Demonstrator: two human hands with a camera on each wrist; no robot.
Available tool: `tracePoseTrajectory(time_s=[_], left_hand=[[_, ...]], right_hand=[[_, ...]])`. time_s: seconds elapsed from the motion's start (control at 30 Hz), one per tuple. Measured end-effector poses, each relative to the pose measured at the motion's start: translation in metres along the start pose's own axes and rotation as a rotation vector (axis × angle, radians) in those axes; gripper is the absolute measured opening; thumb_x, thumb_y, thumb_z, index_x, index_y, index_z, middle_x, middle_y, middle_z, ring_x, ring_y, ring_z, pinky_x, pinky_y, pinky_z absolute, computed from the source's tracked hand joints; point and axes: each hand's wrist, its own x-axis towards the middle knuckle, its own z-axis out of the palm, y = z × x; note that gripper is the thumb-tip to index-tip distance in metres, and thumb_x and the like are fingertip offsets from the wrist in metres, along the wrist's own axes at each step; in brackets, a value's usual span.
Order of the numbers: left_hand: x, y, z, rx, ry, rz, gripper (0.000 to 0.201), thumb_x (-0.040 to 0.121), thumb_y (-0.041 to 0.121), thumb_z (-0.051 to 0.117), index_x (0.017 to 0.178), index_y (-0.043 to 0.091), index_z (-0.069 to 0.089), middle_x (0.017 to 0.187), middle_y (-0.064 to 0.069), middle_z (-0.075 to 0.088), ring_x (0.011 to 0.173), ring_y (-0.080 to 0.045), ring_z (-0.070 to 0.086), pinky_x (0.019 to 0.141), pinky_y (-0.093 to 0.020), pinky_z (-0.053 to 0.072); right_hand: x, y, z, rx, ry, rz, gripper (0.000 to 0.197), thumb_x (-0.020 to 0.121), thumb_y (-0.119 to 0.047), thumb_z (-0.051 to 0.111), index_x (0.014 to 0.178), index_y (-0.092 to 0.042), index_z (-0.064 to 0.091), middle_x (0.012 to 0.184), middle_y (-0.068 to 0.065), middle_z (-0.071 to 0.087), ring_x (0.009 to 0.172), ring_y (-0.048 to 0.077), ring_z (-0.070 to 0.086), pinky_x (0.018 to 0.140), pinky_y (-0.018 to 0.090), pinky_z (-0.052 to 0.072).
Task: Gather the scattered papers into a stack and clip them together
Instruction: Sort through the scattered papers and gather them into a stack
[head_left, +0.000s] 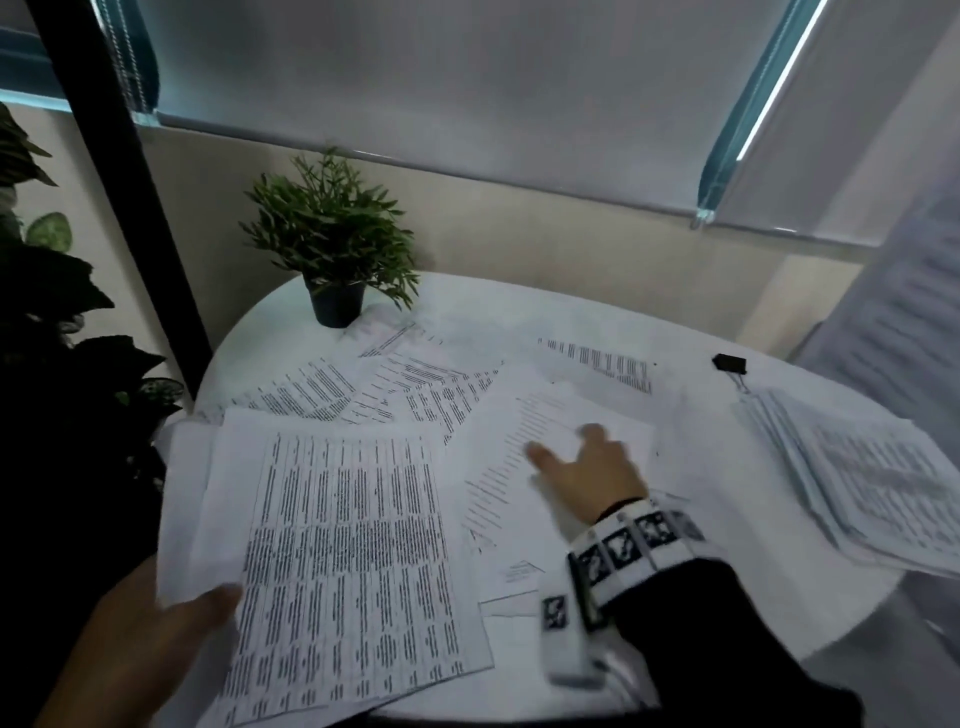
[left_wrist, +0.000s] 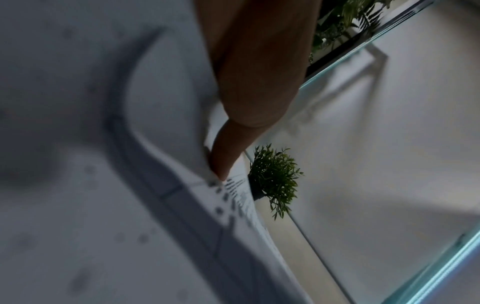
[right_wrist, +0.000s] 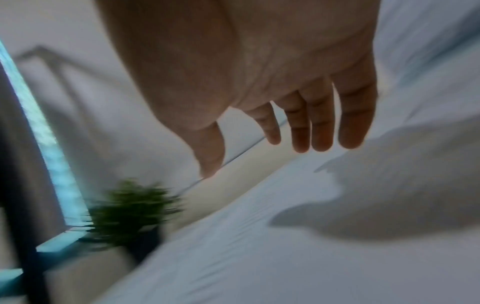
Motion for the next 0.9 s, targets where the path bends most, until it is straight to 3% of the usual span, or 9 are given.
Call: tracePoseTrajectory(time_s=[0.07,0.13,0.23,0.37,0.5,0.63,0.77,0.83,0.9], left_hand=[[-0.002,0.014,-0.004,-0.013,-0.014,0.066,0.051,0.074,-0.002,0.075,0.123,0.006,0.061,0.109,-0.015,0.066,0.103,-0.030,0.059,0.097,-0.044,0.040],[0.001,0.017,-0.006,-0.036,-0.015,0.096,0.047,0.078,-0.008,0.069,0.122,0.005,0.060,0.112,-0.015,0.065,0.102,-0.029,0.058,0.097,-0.045,0.040],[0.004,0.015,-0.004,-0.078,0.017,0.029,0.041,0.082,-0.010,0.061,0.120,0.005,0.059,0.111,-0.014,0.063,0.102,-0.031,0.056,0.097,-0.044,0.039],[0.009,0.017,-0.003,-0.119,0.075,-0.015,0.042,0.083,-0.010,0.056,0.124,0.001,0.057,0.113,-0.017,0.062,0.106,-0.035,0.056,0.099,-0.045,0.039],[0.013,0.011,-0.001,-0.120,0.082,-0.043,0.038,0.084,-0.007,0.056,0.121,0.002,0.059,0.113,-0.018,0.063,0.107,-0.037,0.058,0.099,-0.047,0.040],[0.017,0.007,-0.003,-0.124,0.100,-0.057,0.035,0.085,-0.003,0.056,0.119,0.006,0.060,0.113,-0.017,0.064,0.104,-0.035,0.058,0.100,-0.048,0.041],[0.013,0.013,-0.005,-0.154,0.106,-0.040,0.031,0.085,-0.006,0.055,0.113,0.007,0.060,0.111,-0.016,0.062,0.098,-0.030,0.054,0.096,-0.042,0.039],[0.007,0.020,-0.004,-0.178,0.125,-0.043,0.031,0.086,-0.006,0.054,0.113,0.007,0.059,0.107,-0.015,0.059,0.097,-0.029,0.052,0.092,-0.039,0.037],[0.005,0.027,0.003,-0.245,0.118,-0.070,0.032,0.088,-0.003,0.053,0.118,0.005,0.057,0.103,-0.014,0.060,0.097,-0.030,0.055,0.092,-0.036,0.039]], right_hand=[[0.020,0.022,-0.010,-0.164,0.063,0.219,0.121,0.062,-0.079,0.060,0.147,-0.007,0.013,0.147,0.023,0.026,0.134,0.040,0.032,0.108,0.048,0.032],[0.028,0.034,-0.007,-0.185,-0.038,0.260,0.152,0.038,-0.087,0.065,0.148,-0.004,0.000,0.151,0.023,0.018,0.137,0.039,0.027,0.111,0.046,0.028],[0.031,0.045,-0.007,-0.127,-0.011,0.274,0.113,0.067,-0.045,0.080,0.144,0.001,0.012,0.144,0.020,0.036,0.130,0.031,0.042,0.103,0.035,0.036],[0.035,0.065,-0.022,0.046,0.162,0.247,0.073,0.074,-0.014,0.074,0.134,-0.006,0.033,0.123,0.020,0.055,0.110,0.032,0.056,0.087,0.031,0.044],[0.028,0.084,-0.036,0.145,0.249,0.202,0.062,0.076,-0.008,0.068,0.132,-0.016,0.043,0.111,0.010,0.065,0.104,0.029,0.059,0.091,0.033,0.045],[0.012,0.081,-0.056,0.174,0.409,0.104,0.016,0.084,-0.011,0.056,0.099,-0.008,0.062,0.104,0.020,0.065,0.088,0.033,0.057,0.081,0.034,0.043],[-0.007,0.057,-0.092,0.268,0.721,-0.052,0.042,0.086,-0.027,0.037,0.108,0.000,0.061,0.106,0.032,0.060,0.096,0.042,0.055,0.080,0.040,0.041],[-0.018,0.039,-0.103,0.393,0.800,-0.177,0.032,0.088,-0.026,0.037,0.096,-0.005,0.061,0.093,0.026,0.060,0.084,0.033,0.054,0.069,0.032,0.036],[-0.019,0.017,-0.095,0.565,0.676,-0.296,0.018,0.093,-0.010,0.045,0.079,-0.015,0.056,0.075,0.009,0.055,0.070,0.016,0.052,0.060,0.024,0.033]])
